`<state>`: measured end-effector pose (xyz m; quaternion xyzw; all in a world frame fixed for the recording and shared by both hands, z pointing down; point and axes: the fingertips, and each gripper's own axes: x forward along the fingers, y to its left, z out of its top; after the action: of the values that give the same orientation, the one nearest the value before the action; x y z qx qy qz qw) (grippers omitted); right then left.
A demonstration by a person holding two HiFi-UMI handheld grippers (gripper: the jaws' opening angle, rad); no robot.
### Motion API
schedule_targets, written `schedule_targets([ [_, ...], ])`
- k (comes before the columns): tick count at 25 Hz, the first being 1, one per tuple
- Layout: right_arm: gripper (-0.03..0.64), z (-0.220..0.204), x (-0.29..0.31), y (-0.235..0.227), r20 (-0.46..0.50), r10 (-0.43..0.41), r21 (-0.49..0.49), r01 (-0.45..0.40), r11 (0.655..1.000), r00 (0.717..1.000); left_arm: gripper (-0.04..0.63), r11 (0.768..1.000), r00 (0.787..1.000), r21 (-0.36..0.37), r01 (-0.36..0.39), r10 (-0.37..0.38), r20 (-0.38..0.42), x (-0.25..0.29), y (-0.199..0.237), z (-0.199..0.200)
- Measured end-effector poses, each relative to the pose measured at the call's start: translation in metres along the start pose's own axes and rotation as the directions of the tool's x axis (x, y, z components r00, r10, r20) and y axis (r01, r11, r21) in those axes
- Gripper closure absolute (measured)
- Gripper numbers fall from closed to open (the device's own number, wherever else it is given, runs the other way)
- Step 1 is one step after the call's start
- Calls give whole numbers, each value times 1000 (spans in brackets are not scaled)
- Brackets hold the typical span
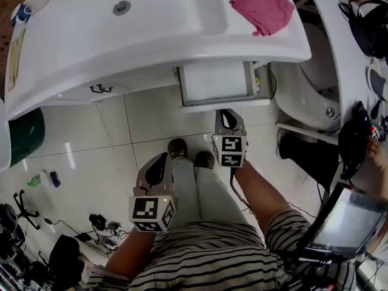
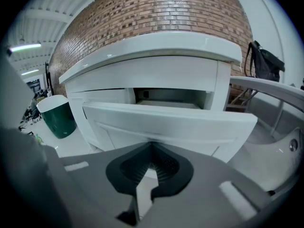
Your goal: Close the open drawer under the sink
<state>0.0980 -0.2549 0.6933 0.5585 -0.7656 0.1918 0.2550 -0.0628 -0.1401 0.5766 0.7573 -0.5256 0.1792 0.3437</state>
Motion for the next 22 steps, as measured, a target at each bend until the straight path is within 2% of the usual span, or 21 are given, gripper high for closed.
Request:
schedule_targets([
  [22, 617, 35, 42, -10, 44, -3, -43, 5, 999, 999, 580, 999, 1000, -25, -19, 20, 9, 8, 17, 13],
])
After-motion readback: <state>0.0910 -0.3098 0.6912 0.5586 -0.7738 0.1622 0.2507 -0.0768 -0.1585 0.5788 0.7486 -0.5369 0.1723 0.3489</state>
